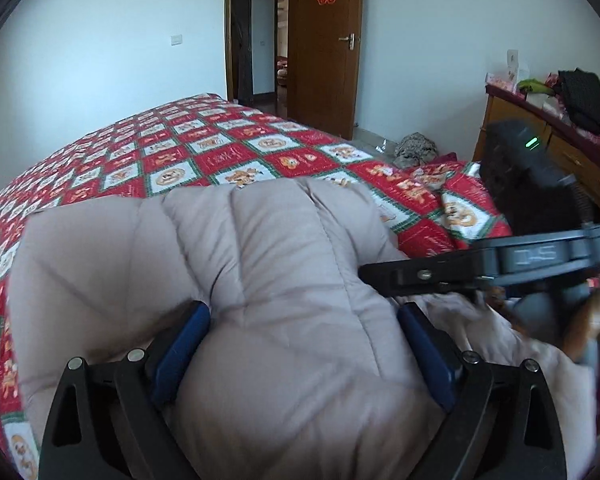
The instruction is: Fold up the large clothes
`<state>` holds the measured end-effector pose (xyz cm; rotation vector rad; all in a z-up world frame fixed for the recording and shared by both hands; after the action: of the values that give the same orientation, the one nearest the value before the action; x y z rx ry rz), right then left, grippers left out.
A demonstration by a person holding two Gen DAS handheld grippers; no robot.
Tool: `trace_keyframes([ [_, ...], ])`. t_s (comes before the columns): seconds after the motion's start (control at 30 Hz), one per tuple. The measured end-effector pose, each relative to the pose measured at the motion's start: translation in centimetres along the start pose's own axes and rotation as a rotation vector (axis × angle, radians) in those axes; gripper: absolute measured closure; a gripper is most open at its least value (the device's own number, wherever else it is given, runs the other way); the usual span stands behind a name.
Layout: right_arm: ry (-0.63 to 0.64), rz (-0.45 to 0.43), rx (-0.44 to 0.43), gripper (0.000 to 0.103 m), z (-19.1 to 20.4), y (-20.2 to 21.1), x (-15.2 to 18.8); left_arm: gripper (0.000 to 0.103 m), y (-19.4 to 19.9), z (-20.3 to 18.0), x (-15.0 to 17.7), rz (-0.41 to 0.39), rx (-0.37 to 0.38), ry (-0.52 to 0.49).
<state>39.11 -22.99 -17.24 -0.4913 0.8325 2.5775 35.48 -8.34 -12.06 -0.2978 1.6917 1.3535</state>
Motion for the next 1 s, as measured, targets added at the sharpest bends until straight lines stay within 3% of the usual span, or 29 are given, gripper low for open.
trace_keyframes([
  [0.13,0.035,0.001,0.018,0.026,0.1,0.4,0.5,0.008,6.6,4.8,1.0,-0.114,0.080,0.215],
  [0.17,0.035,0.002,0.019,0.026,0.1,0.3,0.5,0.008,7.7,6.2,1.5,-0.133,0.051,0.263],
  [0.2,0.039,0.005,0.016,0.025,0.1,0.4,0.5,0.008,8.9,8.8,2.5,-0.145,-0.027,0.338],
  [0.27,0.060,0.010,0.005,0.023,0.4,0.2,0.6,0.008,9.7,12.7,4.5,-0.139,-0.129,0.460],
  [0.33,0.095,0.021,-0.022,0.022,1.0,0.2,0.9,0.008,8.7,14.9,6.1,-0.088,-0.086,0.567],
  [0.37,0.118,0.030,-0.029,0.021,1.5,-0.2,1.0,0.008,7.4,15.4,7.0,-0.038,-0.023,0.625],
  [0.43,0.150,0.048,-0.034,0.020,2.1,-0.9,1.3,0.008,5.2,14.6,7.6,0.000,0.038,0.623],
  [0.47,0.156,0.054,-0.031,0.019,2.1,-1.1,1.3,0.001,4.5,14.1,7.8,-0.012,0.036,0.611],
  [0.5,0.158,0.058,-0.030,0.019,2.1,-1.3,1.3,0.001,3.9,13.9,8.0,-0.019,0.028,0.612],
  [0.67,0.157,0.076,-0.027,0.014,1.8,-2.1,0.9,0.001,0.5,14.7,8.8,0.062,0.224,0.721],
  [0.8,0.177,0.104,-0.005,0.010,2.5,-3.1,0.8,0.001,0.1,13.8,7.9,0.073,0.215,0.643],
  [0.83,0.171,0.112,-0.012,0.012,2.6,-3.0,0.9,0.004,0.3,13.7,7.9,0.067,0.223,0.642],
  [0.9,0.119,0.122,-0.062,0.032,2.7,-2.5,1.6,0.012,1.4,13.3,8.2,0.050,0.235,0.650],
  [1.0,0.093,0.123,-0.083,0.042,3.5,-1.2,4.2,0.020,4.7,11.8,9.1,0.010,0.211,0.601],
])
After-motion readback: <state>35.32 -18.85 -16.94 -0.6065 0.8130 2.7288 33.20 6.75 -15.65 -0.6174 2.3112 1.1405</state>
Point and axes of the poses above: each gripper's, at about its wrist camera, not at the fingertips, and y roughly against the way its jaws point, z to its left, x to its underside, the point moved 3 cm from there along -y, roughly the way its jaws point, and after that the axes turned 6 degrees about -x, right-handed, at the moved point
